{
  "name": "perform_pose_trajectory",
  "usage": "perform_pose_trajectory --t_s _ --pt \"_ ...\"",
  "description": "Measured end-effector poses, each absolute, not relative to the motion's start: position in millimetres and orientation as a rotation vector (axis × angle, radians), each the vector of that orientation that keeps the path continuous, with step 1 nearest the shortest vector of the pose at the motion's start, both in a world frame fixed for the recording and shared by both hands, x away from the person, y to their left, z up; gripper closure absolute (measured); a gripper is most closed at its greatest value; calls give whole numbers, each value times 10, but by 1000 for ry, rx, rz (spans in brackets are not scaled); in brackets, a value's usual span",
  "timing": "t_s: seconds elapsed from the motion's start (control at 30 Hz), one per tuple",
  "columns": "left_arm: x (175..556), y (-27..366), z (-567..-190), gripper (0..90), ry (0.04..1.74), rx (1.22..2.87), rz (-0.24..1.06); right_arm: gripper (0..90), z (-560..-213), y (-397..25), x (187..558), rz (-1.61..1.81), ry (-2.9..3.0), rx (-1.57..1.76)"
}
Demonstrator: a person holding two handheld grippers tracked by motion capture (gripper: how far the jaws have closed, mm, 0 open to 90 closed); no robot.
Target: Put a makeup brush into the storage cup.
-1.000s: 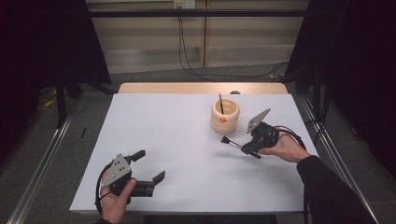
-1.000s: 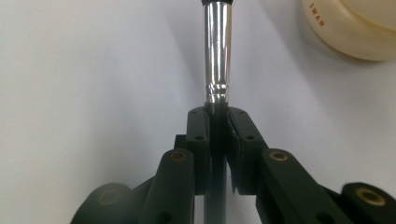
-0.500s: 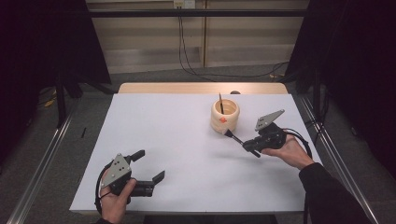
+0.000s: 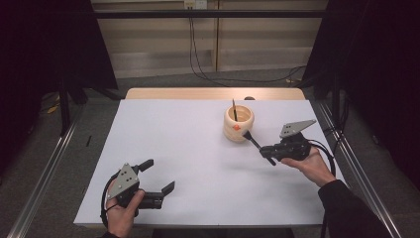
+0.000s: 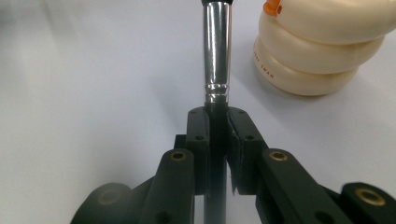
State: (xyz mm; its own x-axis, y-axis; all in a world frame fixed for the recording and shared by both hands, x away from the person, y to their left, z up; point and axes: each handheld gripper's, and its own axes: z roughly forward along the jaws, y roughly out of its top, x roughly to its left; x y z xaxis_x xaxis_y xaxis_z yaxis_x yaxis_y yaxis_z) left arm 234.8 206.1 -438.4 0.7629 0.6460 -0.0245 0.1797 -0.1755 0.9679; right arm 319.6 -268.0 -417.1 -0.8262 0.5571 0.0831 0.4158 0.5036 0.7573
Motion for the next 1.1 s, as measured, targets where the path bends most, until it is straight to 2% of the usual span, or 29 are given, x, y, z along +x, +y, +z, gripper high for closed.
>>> perform_pose_trajectory --t_s 1.1 --pt "2341 2057 -4380 21 647 1728 469 802 -4168 -2927 2986 1599 2175 889"
